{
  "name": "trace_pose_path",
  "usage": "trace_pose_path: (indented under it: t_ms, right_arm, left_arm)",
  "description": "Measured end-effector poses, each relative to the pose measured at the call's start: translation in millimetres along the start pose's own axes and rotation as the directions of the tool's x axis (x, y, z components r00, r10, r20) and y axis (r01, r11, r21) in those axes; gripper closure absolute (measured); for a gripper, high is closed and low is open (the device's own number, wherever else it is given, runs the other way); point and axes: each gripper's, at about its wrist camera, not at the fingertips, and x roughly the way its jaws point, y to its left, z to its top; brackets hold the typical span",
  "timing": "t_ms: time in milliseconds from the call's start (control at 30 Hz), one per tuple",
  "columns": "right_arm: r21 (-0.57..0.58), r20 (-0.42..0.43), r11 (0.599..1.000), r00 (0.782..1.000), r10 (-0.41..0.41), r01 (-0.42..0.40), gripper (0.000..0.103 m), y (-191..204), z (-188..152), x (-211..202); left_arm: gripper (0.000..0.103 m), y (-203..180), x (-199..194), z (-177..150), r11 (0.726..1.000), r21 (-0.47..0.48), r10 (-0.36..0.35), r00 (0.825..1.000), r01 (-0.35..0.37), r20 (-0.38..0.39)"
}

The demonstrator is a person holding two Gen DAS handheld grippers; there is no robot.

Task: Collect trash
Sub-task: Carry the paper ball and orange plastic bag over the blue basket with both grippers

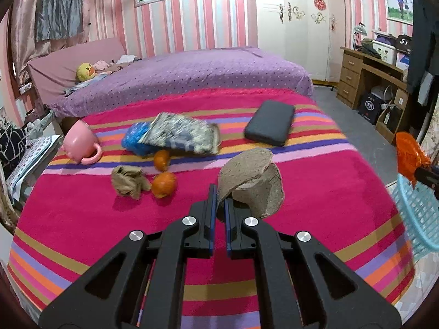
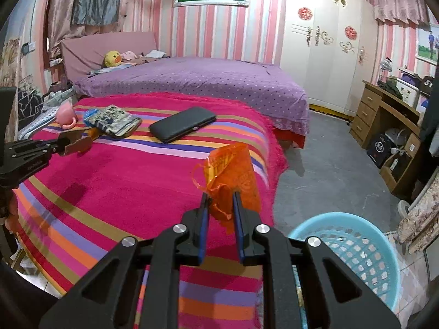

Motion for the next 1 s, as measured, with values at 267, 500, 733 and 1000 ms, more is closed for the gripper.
trace_pose_path:
  t_ms: [267,500,733,1000]
  right_arm:
    - [0.09,0.012,0.993,0.997,-0.072,0.07,0.086,-65.2,-10.4,-15.2]
    - [0.146,-0.001,0.978,0.989,-0.148,0.147,0.086,-121.3,-27.8,-25.6]
    - [0.213,-0.022,0.956,0.979,-0.202,0.202,0.086,-171.4,-49.3,-34.6]
    - [0.263,-0.027,0.934,0.97,-0.243,0.242,0.086,-201.8,-63.5,-40.9]
  left_arm:
    - [0.099,-77.7,-10.5,15.3,0.996,0.068,-0.059,0.997,0.056,0.049]
    - [0.099,-157.7,-11.4,21.3,0.981,0.108,-0.166,0.985,0.16,0.047]
    - [0.099,-236.5,-14.8,18.6,0.954,0.163,-0.262,0.964,0.253,0.037]
    - [0.099,-296.9,-10.5,-1.9,0.93,0.206,-0.308,0.951,0.305,-0.019]
